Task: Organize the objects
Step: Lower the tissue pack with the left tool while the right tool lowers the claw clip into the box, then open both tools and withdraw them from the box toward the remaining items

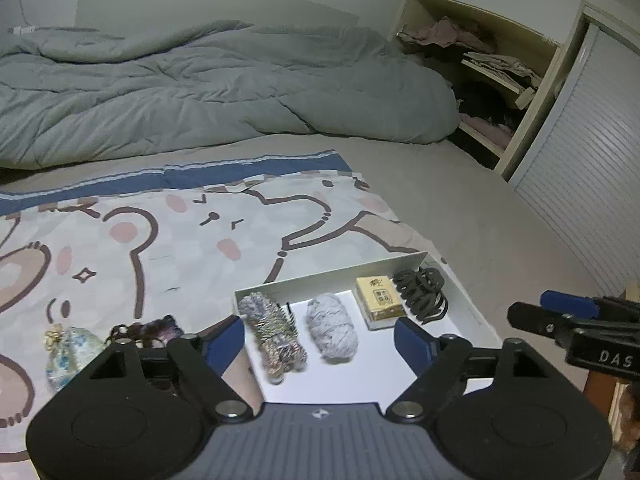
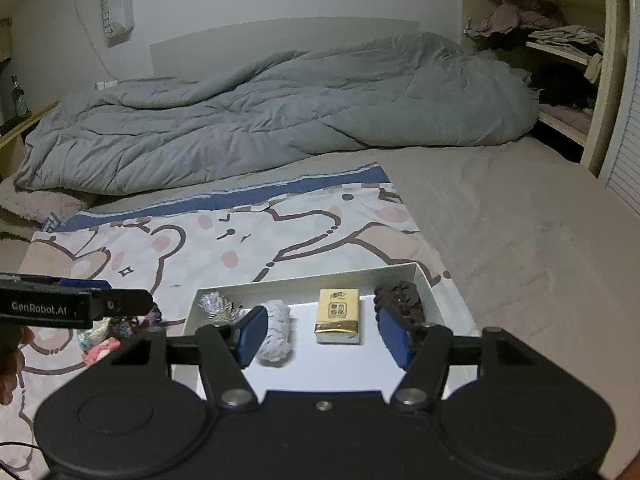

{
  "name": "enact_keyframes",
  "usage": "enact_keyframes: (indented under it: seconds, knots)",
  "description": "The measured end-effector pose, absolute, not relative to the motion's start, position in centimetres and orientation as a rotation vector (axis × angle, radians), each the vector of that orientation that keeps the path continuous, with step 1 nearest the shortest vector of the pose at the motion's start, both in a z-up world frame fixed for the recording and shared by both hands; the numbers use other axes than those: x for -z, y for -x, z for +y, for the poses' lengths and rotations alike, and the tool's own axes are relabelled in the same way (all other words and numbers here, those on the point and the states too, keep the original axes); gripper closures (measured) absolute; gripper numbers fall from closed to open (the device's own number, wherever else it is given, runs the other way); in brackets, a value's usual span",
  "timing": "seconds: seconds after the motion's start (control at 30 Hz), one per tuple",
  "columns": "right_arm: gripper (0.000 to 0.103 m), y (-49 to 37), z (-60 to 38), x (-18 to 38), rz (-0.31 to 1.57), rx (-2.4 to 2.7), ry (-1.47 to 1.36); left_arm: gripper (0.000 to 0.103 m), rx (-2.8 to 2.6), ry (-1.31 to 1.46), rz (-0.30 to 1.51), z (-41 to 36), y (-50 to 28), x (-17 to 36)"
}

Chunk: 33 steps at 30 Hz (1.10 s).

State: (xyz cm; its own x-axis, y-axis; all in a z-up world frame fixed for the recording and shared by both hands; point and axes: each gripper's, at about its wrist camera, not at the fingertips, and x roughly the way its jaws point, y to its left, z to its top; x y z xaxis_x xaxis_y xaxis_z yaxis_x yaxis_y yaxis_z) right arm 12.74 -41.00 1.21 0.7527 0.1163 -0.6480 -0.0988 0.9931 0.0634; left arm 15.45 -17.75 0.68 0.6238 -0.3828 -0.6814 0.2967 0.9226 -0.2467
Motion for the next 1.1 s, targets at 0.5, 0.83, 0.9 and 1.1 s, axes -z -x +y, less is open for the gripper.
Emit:
enact_keyframes:
  seconds: [0.5, 0.83, 0.9, 1.1]
  knots:
    - [0.022, -7.9, -39.4, -0.2, 0.677, -0.078, -0.035, 0.0, 0.37, 0.019, 0.782, -15.3, -11.2, 0.0]
    - [0.004, -6.5, -38.8, 1.3, 0.683, -0.036, -0.026, 0.0, 0.374, -0.018, 0.778, -14.3, -10.1, 1.2]
    - [0.001, -6.4, -38.6, 1.7, 0.692, -0.029, -0.018, 0.0, 0.377, -0.019, 0.774, -14.1, -10.0, 1.4]
    - [0.0, -5.9, -38.4, 2.6, 0.699, -0.001, -0.02, 0.0, 0.378, -0.031, 0.77, -14.1, -10.1, 2.0]
